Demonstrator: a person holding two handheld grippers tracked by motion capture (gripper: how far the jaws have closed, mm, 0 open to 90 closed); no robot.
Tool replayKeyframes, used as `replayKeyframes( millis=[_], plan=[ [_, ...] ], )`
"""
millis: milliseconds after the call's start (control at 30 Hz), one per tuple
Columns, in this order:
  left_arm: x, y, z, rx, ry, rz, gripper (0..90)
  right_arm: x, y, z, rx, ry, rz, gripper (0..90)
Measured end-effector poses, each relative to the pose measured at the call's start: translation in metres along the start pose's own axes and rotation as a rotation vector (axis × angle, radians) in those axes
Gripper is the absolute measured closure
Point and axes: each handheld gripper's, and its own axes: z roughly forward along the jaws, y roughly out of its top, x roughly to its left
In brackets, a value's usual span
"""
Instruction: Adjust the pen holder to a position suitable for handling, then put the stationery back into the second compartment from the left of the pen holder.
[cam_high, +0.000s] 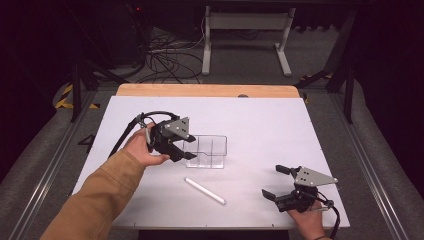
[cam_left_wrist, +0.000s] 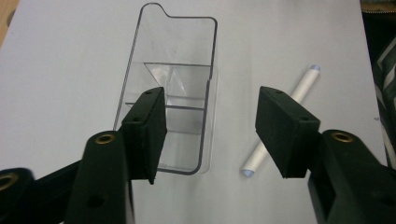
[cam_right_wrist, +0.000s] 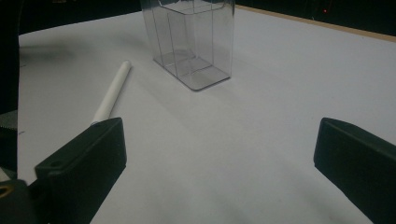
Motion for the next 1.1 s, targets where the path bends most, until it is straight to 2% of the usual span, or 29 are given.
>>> replayKeyframes(
  millis=[100,133,367,733,933,1100],
  plan=[
    [-0.003,0.001,-0.001,-0.013,0.004,-0.002,38.5,0.0,0.0,0.0,-0.001,0.0,0.0,2.8],
    [-0.008,0.002,-0.001,-0.032,-0.002,0.002,37.3,0.0,0.0,0.0,-0.002,0.001,0.002,2.8],
    [-0.025,0.01,0.0,-0.039,0.012,0.032,30.0,0.0,0.0,0.0,-0.002,0.001,-0.002,2.8],
    [-0.054,0.017,0.017,-0.033,-0.023,0.086,29.9,0.0,0.0,0.0,-0.004,0.004,-0.004,2.8],
    [-0.065,0.013,0.029,-0.035,-0.034,0.075,30.1,0.0,0.0,0.0,-0.005,0.006,-0.004,2.8],
    [-0.068,0.009,0.039,-0.019,-0.046,0.063,30.4,0.001,0.0,0.0,-0.005,0.007,-0.004,2.8]
  ],
)
